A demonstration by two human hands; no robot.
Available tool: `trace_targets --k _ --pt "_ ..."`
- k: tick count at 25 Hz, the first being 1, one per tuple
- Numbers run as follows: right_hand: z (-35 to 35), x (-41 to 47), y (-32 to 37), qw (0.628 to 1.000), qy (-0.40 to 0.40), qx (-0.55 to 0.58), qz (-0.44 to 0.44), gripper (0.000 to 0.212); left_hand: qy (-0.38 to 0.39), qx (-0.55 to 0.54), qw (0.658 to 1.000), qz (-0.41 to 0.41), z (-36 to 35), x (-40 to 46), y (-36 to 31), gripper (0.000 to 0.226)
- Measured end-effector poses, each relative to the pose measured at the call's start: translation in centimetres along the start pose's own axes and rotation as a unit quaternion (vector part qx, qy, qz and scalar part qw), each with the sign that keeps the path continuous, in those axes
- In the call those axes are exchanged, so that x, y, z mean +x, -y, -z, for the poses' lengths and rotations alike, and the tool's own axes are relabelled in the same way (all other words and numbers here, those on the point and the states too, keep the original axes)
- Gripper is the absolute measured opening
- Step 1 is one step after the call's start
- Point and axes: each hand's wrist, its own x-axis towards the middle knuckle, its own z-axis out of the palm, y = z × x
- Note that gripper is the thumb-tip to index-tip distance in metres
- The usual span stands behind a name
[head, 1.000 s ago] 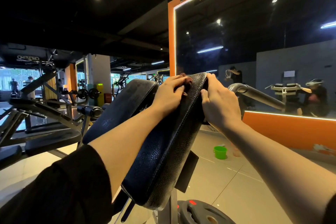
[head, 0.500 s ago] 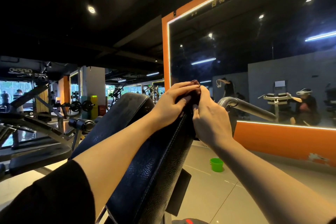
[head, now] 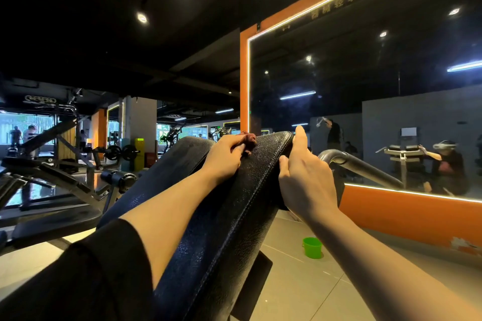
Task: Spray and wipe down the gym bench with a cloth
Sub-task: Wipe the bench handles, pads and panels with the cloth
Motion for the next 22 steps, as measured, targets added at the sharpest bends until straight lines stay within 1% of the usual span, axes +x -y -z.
trace_targets --k 1,2,4,5,6,7,8,10,12,13,14,15,16,17,19,20,21,22 --pt "0.0 -0.1 0.0 1.000 -0.003 -0.005 0.004 0.058 0.004 0.010 1.000 0.003 0.1 -0.2 0.2 0.035" --pt "0.0 -0.1 0.0 1.000 -0.005 -0.008 0.007 0.058 0.011 0.010 0.999 -0.031 0.1 -0.5 -0.2 0.036" --pt "0.0 -0.1 -0.1 1.000 -0.002 -0.002 0.013 0.057 0.037 -0.036 0.987 -0.151 -0.3 -1.7 -2.1 0.038" --pt "0.0 -0.1 -0.1 1.000 0.000 0.006 0.014 0.056 0.056 -0.054 0.978 -0.195 -0.4 -2.1 -2.7 0.040" --pt "0.0 -0.2 -0.1 1.000 0.002 0.010 0.015 0.055 0.070 -0.062 0.971 -0.220 -0.4 -2.2 -2.7 0.041" --pt "0.0 -0.2 -0.1 1.000 0.004 0.007 0.013 0.055 0.075 -0.065 0.969 -0.225 -0.5 -2.1 -2.4 0.042" --pt "-0.1 -0.2 -0.2 1.000 0.007 0.000 0.009 0.054 0.067 -0.062 0.975 -0.204 -0.4 -1.8 -1.6 0.042" --pt "-0.2 -0.2 -0.3 1.000 0.009 -0.009 0.001 0.045 0.030 -0.045 0.993 -0.102 -0.2 -1.1 0.0 0.039" --pt "-0.2 -0.2 -0.2 1.000 0.009 -0.012 0.000 0.029 0.011 -0.006 1.000 0.003 0.0 -0.4 0.7 0.037" --pt "-0.1 -0.2 -0.2 1.000 0.009 -0.013 -0.003 0.024 0.021 0.006 0.999 0.028 0.1 0.0 0.5 0.037" --pt "-0.1 -0.1 -0.2 1.000 0.009 -0.012 -0.004 0.021 0.028 0.011 0.999 0.037 0.1 0.2 0.1 0.036" --pt "-0.2 -0.1 -0.3 1.000 0.010 -0.010 -0.004 0.018 0.029 0.007 0.999 0.026 0.1 0.0 -0.5 0.036" --pt "-0.2 -0.1 -0.3 1.000 0.010 -0.007 -0.003 0.015 0.025 -0.009 1.000 -0.014 0.1 -0.5 -1.0 0.036" --pt "-0.1 -0.1 -0.2 1.000 0.008 -0.001 -0.001 0.011 0.030 -0.030 0.996 -0.080 0.1 -1.3 -1.4 0.036" --pt "0.0 -0.1 -0.1 1.000 0.006 0.005 -0.004 0.010 0.059 -0.058 0.976 -0.203 0.1 -3.0 -1.0 0.038" --pt "-0.1 -0.1 -0.1 1.000 0.008 0.000 -0.009 0.012 0.067 -0.058 0.971 -0.221 0.2 -3.2 0.0 0.039" --pt "-0.1 -0.2 -0.1 1.000 0.009 -0.008 -0.015 0.016 0.065 -0.050 0.977 -0.195 0.5 -3.0 1.1 0.040" --pt "-0.1 -0.2 -0.1 1.000 0.009 -0.014 -0.020 0.019 0.049 -0.044 0.989 -0.129 0.8 -2.5 2.2 0.040"
